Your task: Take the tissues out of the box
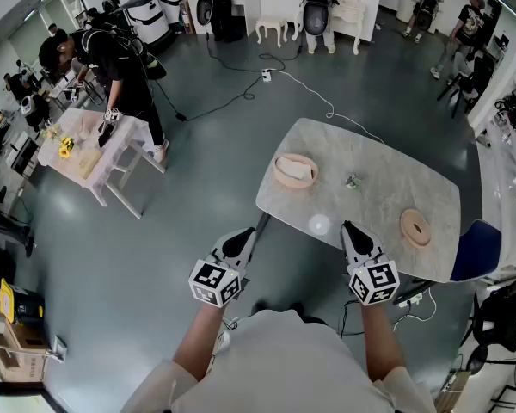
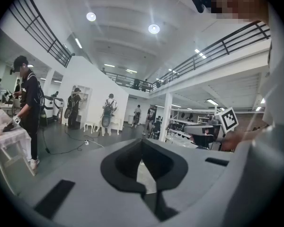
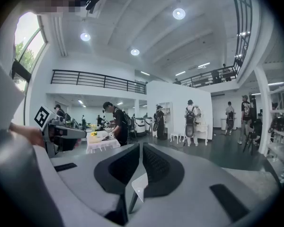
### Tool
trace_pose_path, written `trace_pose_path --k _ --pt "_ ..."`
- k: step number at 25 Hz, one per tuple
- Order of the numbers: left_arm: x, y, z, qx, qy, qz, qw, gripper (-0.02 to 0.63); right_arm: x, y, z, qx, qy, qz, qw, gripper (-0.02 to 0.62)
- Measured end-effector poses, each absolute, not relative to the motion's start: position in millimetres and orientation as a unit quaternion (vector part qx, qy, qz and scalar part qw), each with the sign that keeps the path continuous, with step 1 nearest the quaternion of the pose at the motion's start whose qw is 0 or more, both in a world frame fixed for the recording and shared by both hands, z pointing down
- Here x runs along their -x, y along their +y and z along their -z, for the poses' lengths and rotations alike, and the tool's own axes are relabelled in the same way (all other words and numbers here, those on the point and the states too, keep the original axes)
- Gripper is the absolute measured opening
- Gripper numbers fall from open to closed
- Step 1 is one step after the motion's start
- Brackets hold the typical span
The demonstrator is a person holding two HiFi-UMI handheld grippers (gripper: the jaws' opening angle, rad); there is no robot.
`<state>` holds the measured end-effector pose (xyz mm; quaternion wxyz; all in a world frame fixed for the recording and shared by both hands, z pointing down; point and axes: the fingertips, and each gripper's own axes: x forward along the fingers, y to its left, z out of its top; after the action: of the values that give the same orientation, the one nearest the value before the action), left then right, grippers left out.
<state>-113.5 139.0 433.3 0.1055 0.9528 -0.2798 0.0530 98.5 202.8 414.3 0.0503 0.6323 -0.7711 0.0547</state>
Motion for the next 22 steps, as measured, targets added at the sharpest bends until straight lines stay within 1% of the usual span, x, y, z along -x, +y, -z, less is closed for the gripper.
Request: trace_pose_path --k 22 --pt "111.9 137.1 -442.3 -0.948 -0.291 -0.062 0.114 0.009 -102.2 197.5 -414.7 -0.628 -0.775 -0.06 0.036 0.043"
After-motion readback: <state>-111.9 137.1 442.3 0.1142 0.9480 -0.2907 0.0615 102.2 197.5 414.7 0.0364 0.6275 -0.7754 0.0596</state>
